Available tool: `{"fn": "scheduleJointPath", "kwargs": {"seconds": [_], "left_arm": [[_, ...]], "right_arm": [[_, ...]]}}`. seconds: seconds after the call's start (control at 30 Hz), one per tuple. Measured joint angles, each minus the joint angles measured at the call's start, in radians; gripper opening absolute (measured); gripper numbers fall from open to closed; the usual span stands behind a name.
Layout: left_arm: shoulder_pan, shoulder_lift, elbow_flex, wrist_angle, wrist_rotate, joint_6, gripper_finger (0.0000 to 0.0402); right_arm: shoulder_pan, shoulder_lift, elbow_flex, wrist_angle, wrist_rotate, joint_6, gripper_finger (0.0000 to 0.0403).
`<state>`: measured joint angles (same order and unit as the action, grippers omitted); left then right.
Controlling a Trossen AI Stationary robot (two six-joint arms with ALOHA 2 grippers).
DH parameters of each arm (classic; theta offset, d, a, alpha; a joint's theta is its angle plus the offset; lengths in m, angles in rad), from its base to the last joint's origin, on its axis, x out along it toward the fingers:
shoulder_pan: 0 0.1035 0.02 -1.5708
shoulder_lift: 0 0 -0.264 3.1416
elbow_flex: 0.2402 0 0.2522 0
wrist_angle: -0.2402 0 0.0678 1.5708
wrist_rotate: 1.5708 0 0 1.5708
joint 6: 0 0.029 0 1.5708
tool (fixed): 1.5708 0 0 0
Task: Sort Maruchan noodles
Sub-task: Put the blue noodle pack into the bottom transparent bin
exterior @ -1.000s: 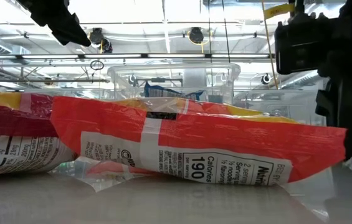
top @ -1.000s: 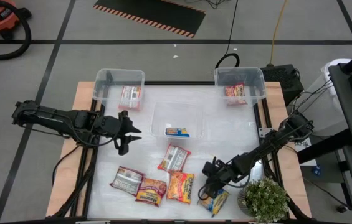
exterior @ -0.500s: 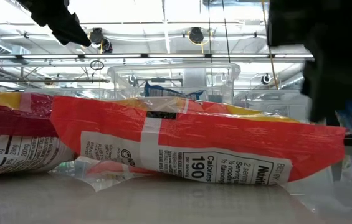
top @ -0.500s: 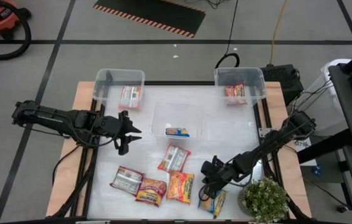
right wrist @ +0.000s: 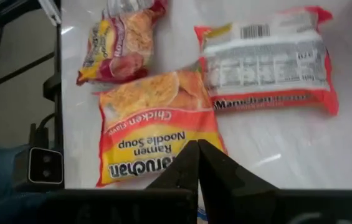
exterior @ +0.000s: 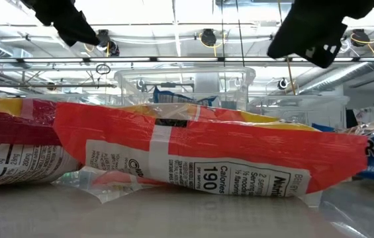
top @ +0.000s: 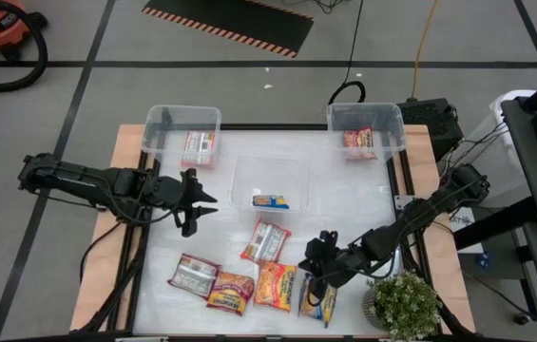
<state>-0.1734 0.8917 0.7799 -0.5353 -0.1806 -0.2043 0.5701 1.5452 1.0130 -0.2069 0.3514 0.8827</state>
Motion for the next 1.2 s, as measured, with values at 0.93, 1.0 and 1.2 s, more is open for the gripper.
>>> {"fn": "scheduleJointPath", "kwargs": {"seconds": [0.93, 1.0, 1.2], "left_arm": [[0.0, 0.0, 0.0, 0.016, 0.0, -0.008, 0.0127], [0.0, 0.0, 0.0, 0.015, 0.0, -0.009, 0.0127], [0.0, 0.0, 0.0, 0.015, 0.0, -0.015, 0.0127]], "right_arm": [[0.11, 0.012, -0.001, -0.272, -0.407, -0.191, 0.0202], [0.113, 0.018, -0.001, -0.284, -0.404, -0.196, 0.0199], [0.113, 0.044, -0.02, -0.289, -0.384, -0.222, 0.0195]]}}
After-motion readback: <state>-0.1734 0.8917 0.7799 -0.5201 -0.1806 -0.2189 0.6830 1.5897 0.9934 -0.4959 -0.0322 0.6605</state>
